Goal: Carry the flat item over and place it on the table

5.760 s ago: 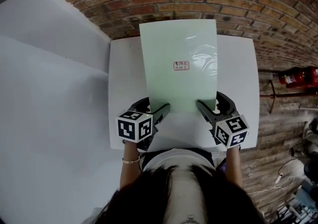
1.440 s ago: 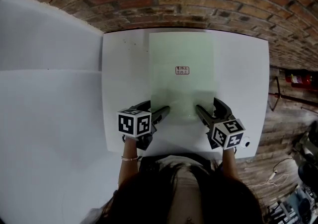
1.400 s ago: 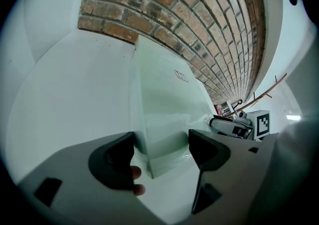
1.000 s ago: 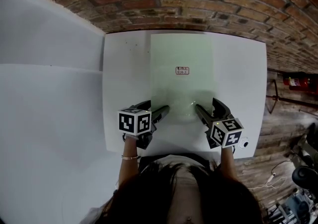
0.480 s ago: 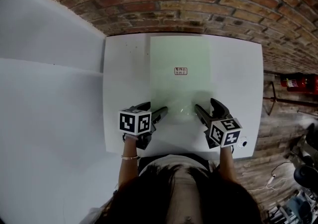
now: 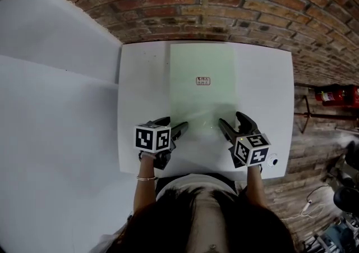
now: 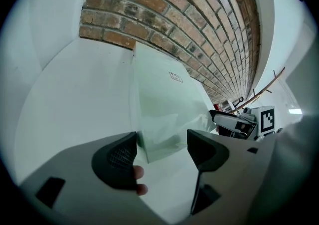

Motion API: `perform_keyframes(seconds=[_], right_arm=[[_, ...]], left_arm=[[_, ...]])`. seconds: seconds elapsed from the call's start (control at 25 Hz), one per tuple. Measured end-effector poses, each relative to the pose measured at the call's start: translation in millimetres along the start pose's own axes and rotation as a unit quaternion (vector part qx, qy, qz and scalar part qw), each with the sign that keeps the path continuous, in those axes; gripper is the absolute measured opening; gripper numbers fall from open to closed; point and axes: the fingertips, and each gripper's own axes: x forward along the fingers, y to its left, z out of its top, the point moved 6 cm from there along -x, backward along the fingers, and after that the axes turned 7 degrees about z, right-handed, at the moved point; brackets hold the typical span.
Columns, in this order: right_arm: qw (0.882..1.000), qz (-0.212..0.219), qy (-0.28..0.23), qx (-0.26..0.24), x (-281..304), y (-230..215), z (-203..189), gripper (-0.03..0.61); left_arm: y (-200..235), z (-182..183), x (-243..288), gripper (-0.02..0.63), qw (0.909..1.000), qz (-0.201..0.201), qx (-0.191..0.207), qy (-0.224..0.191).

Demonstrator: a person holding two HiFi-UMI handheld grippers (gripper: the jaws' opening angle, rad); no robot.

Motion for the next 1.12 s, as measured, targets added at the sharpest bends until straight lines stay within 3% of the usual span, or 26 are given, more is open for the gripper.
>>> perform_keyframes(seconds=[0.84, 1.12], right_arm=[[0.999, 0.009, -0.022, -0.036, -15.1, 25.1, 2.0, 0.331], [0.998, -0.002, -0.036, -0.044, -24.0, 31.0, 1.9, 0.276]], left_arm=[[-11.2, -7.3, -23.4, 0.299, 0.9991, 0.018, 0.024, -0.030], [-16.8, -8.2, -32.5, 0.288, 0.9984, 0.020, 0.030, -0.044]])
